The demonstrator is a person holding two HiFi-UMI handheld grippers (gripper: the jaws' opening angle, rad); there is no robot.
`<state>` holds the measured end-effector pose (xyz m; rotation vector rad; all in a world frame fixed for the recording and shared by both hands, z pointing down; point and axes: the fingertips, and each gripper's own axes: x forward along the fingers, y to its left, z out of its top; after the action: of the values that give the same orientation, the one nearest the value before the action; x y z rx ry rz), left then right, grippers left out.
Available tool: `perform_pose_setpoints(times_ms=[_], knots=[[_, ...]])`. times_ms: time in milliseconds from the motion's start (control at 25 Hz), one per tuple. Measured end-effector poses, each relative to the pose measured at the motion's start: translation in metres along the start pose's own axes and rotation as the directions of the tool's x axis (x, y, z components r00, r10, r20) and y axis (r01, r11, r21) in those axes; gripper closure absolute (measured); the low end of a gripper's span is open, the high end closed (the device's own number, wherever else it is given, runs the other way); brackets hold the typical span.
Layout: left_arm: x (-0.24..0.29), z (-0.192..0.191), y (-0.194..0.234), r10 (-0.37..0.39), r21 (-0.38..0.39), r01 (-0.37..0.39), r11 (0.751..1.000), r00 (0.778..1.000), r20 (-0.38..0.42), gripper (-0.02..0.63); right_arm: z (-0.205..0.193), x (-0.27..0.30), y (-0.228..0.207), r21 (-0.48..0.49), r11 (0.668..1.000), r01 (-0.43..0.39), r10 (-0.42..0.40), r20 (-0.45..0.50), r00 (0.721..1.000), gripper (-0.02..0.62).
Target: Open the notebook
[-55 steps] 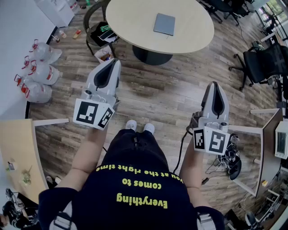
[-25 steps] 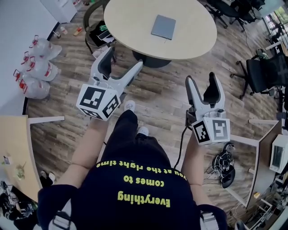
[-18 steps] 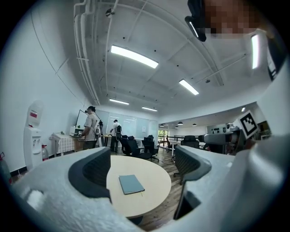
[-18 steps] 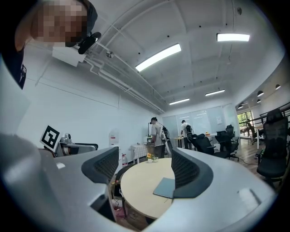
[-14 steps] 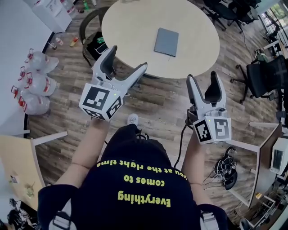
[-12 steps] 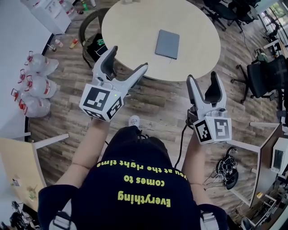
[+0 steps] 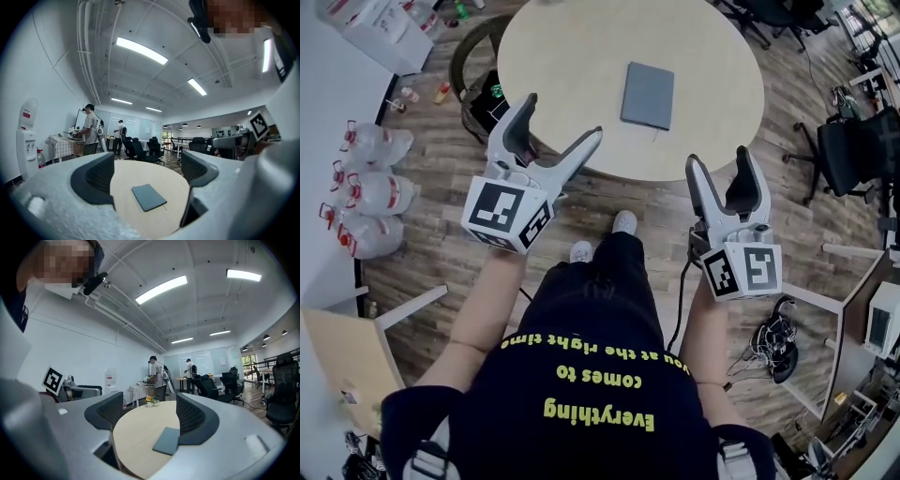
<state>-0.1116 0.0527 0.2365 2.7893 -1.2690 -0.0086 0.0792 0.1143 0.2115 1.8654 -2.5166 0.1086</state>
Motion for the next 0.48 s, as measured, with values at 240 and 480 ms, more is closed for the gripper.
perform_pose_setpoints(times_ms=[240,480], knots=[[0.056,-0.009,0.006,0.017,0.014,-0.016,1.000,1.000,-0.027,0.156,-0.006,0.045,-0.042,-0.006,0.999,-0.036,0.036,-0.002,0.999,0.241],[0.131,-0.002,0.014,0.064,-0.010,-0.064,0.998,0.998,0.000,0.156,0.005,0.107,-0.106,-0.023,0.993,-0.115,0.115,0.003,0.993,0.241]])
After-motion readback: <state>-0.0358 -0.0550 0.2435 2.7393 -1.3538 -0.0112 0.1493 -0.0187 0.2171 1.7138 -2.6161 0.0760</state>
